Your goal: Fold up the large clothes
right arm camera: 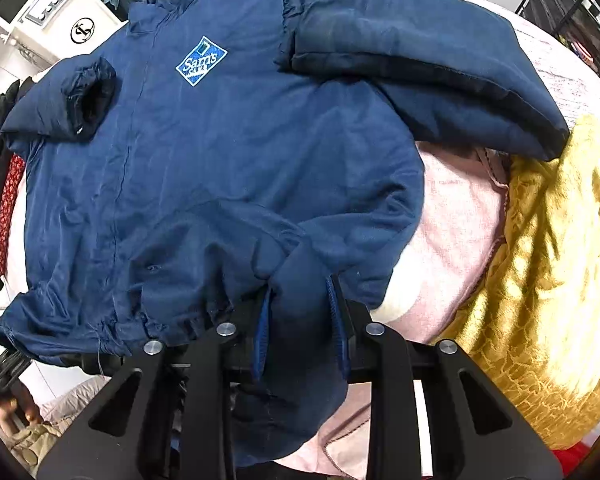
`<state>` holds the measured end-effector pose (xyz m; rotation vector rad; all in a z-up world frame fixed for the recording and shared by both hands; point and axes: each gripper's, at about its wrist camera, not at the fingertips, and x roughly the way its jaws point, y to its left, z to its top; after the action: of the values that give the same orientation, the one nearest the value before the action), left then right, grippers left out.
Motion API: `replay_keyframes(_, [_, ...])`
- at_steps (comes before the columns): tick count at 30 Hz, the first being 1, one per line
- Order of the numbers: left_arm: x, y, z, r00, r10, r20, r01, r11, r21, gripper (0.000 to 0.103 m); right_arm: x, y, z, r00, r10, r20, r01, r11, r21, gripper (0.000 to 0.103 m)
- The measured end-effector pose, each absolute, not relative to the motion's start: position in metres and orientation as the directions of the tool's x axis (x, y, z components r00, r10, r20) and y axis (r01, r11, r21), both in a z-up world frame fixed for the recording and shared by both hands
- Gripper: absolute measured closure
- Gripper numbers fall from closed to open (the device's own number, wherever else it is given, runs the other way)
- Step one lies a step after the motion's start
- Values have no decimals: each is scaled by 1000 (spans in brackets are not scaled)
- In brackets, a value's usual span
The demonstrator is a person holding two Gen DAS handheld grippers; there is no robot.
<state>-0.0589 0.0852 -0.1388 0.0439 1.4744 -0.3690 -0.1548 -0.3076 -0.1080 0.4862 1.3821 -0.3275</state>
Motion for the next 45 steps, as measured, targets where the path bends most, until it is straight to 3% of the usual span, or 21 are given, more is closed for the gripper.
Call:
replay_keyframes(3, [-66, 87, -120, 112, -133, -985, 398, 914, -79, 88, -167, -303, -94, 155, 12, -988, 440, 895, 80, 77])
replay_keyframes(6, [-75, 113, -83, 189, -2, -982, 491, 866, 93, 90, -191, -283, -73, 117, -74, -990, 287, 957, -38, 85])
replay_keyframes(10, [-73, 145, -38, 226, 66, -972, 597, 779, 192, 90, -235, -261, -61, 23, -13, -1000, 223, 975, -7, 87])
replay_keyframes(14, [-75, 136, -76, 200, 185, -962, 692, 669, 272, 90, -265, -231, -93, -102, -2, -995, 162, 987, -18, 85])
replay_keyframes(18, [-79, 149, -140, 109, 188, -976, 673, 708, 212, 80, -276, -221, -139, -178, -16, -984, 175, 983, -48, 70])
replay_keyframes(20, [-84, 162, -159, 107, 167, -980, 673, 714, 195, 74, -285, -225, -151, -215, 2, -977, 221, 974, -47, 51])
replay_keyframes(22, [-84, 179, -154, 148, 122, -981, 655, 731, 190, 43, -294, -232, -149, -211, -25, -977, 246, 966, -78, 32])
replay_keyframes(25, [-81, 213, -140, 88, 15, -996, 636, 769, 67, 22, -308, -247, -136, -243, 13, -970, 273, 960, -55, 27])
replay_keyframes(28, [-76, 246, -124, -22, -29, -999, 637, 770, -36, 22, -315, -264, -111, -227, 61, -972, 291, 957, -8, 27])
replay_keyframes(32, [-49, 269, -86, 71, -66, -995, 559, 829, -15, 24, -294, -287, -76, -107, 50, -993, 333, 943, 11, 27])
replay_keyframes(35, [-19, 239, -66, 132, -207, -969, 499, 859, -115, 24, -255, -289, -67, 29, 69, -997, 340, 937, 75, 27])
replay_keyframes(41, [-21, 132, -97, 81, -237, -968, 629, 766, -135, 22, -192, -229, -108, 4, 35, -999, 156, 987, 35, 27])
replay_keyframes(45, [-35, 105, -145, 38, -125, -991, 628, 774, -73, 22, -197, -210, -147, -69, -27, -997, 98, 995, -34, 25])
